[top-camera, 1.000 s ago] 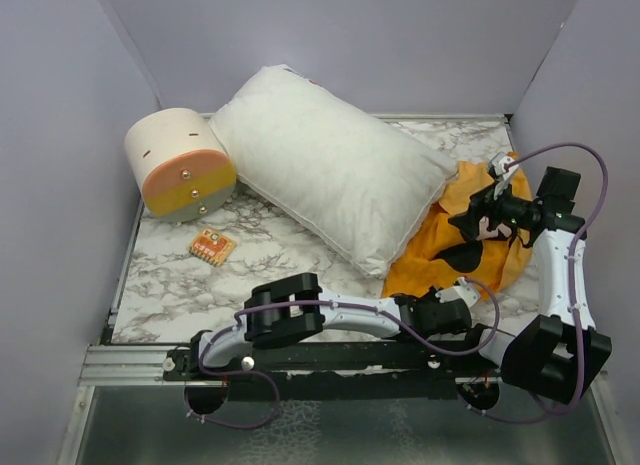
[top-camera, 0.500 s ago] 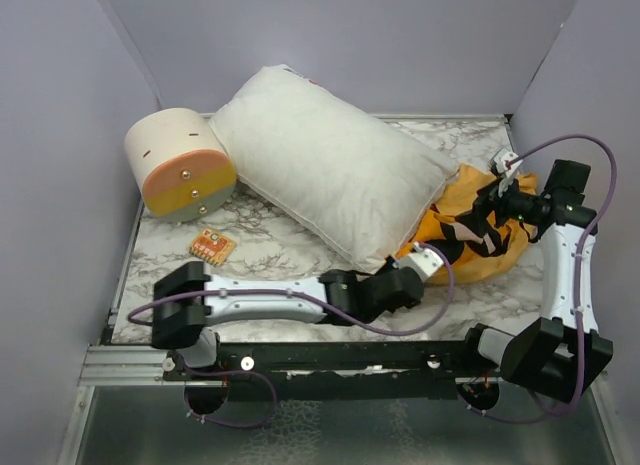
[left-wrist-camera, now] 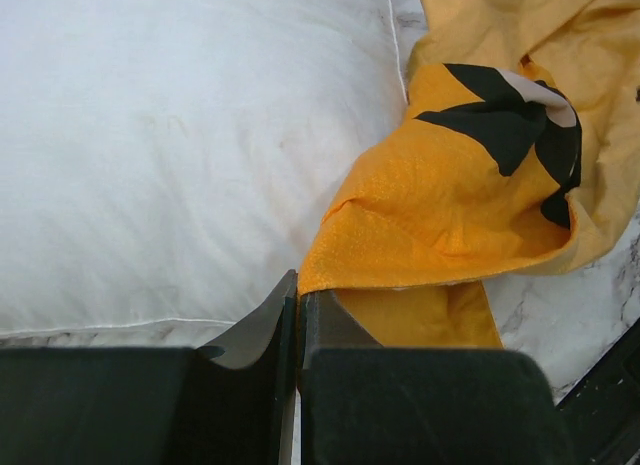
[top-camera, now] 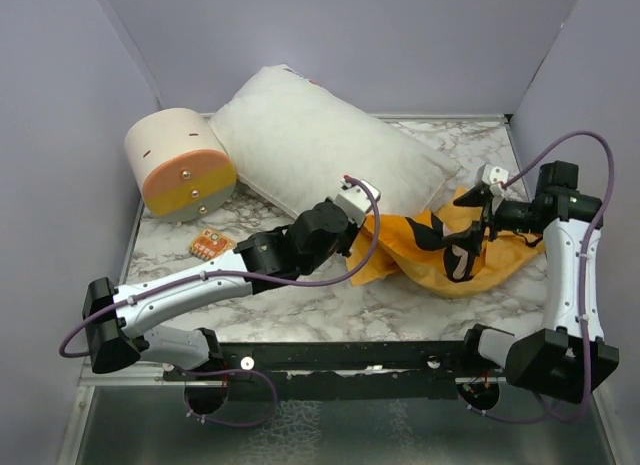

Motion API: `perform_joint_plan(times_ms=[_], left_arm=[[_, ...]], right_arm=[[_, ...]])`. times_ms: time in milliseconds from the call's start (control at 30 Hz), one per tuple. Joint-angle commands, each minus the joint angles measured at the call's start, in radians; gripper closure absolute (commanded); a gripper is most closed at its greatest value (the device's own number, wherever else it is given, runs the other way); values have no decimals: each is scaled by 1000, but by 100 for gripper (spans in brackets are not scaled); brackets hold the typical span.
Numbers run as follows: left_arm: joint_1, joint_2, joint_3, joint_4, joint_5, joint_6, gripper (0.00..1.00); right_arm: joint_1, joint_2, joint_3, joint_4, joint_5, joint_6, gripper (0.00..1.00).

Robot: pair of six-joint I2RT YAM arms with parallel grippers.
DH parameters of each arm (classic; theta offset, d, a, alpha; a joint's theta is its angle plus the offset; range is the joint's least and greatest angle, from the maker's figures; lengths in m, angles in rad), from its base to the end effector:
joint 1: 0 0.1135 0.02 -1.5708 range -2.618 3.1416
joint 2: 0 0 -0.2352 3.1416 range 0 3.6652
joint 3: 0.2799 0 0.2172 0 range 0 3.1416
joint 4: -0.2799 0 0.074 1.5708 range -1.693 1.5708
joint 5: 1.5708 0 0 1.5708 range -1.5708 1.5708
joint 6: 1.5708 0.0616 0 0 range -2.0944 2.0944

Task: Put the pillow into the pillowcase
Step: Flatten out the pillowcase at the center of the board.

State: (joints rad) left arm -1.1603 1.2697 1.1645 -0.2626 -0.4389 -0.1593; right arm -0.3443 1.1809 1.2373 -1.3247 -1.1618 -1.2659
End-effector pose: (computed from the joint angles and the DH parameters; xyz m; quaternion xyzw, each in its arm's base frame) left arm 0.1378 -0.2511 0.3292 0.2781 0.7651 -0.1967 0.5464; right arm 0.1744 -0.0025 0.3087 -0.4415 0.7035 0.2852 0.4784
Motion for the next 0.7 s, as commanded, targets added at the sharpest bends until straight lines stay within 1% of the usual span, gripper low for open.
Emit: perform_joint_plan(times_ms=[0, 133, 267, 367, 467, 533, 667], left_arm=[[34, -31, 35, 19, 57, 86, 100], [66, -6, 87, 14, 67, 127, 100], [105, 28, 140, 19, 90, 164, 100], [133, 54, 175, 14, 112, 178, 100], [153, 72, 185, 13, 139, 183, 100], [165, 83, 212, 12, 153, 191, 100], [196, 115, 259, 5, 181, 208, 100]], right_arm=[[99, -86, -80, -84, -47, -99, 9], [116, -111, -151, -84, -57, -144, 10], [117, -88, -267, -68, -8, -244, 12], [117, -65, -331, 4, 38, -248, 14], [117, -37, -353, 44, 51, -237, 16], [117, -14, -356, 33, 50, -251, 18], [117, 27, -377, -44, 15, -346, 25]])
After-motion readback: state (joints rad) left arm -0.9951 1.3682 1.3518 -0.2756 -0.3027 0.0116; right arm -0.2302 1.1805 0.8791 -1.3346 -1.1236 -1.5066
